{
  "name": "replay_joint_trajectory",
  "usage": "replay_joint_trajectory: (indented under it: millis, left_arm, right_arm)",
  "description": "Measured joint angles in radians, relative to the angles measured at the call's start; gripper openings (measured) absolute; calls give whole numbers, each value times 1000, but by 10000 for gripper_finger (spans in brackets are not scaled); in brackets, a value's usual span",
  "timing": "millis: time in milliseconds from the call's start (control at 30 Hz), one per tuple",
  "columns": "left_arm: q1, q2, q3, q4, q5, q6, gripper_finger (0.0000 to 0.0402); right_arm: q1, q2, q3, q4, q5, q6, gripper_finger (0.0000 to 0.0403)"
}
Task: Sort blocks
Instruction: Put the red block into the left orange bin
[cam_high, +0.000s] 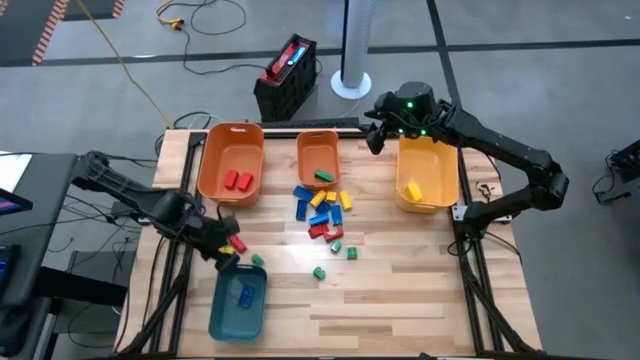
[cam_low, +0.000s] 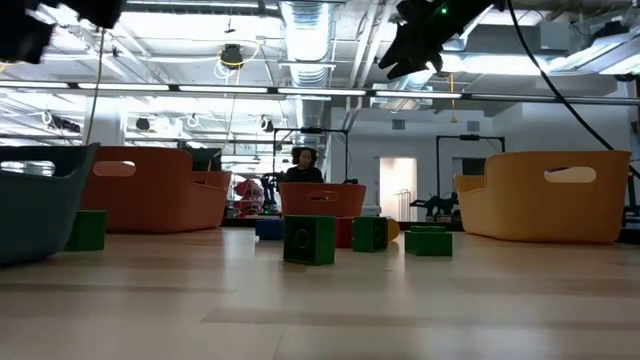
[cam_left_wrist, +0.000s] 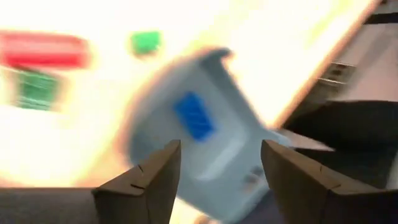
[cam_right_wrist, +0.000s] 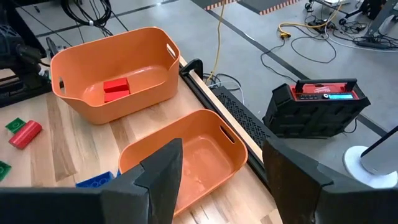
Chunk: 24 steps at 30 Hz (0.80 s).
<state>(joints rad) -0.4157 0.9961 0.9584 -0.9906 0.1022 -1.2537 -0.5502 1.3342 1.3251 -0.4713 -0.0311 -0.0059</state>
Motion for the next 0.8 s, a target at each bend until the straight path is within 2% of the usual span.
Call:
replay_joint_trajectory:
  millis: [133, 267, 367, 600, 667, 800]
  left_arm:
    - [100, 53, 50, -194, -5, 189, 206]
    - [232, 130, 41, -235, 49, 437, 195]
    - [291, 195, 40, -246, 49, 701, 185]
    - [311, 318, 40, -244, 22, 1297, 176]
    - [308, 345, 40, -240, -5, 1417, 176]
    - [308, 405, 40, -195, -32, 1558, 176]
  right_arm:
    - [7, 0, 0, 12, 0, 5, 233]
    - [20, 0, 0, 20, 0, 6, 233]
    - [36, 0, 0, 24, 0, 7, 233]
    - [61, 0, 0, 24, 0, 12, 233]
    - [61, 0, 0, 24, 0, 30, 233]
    - [61, 0, 0, 24, 1, 48, 233]
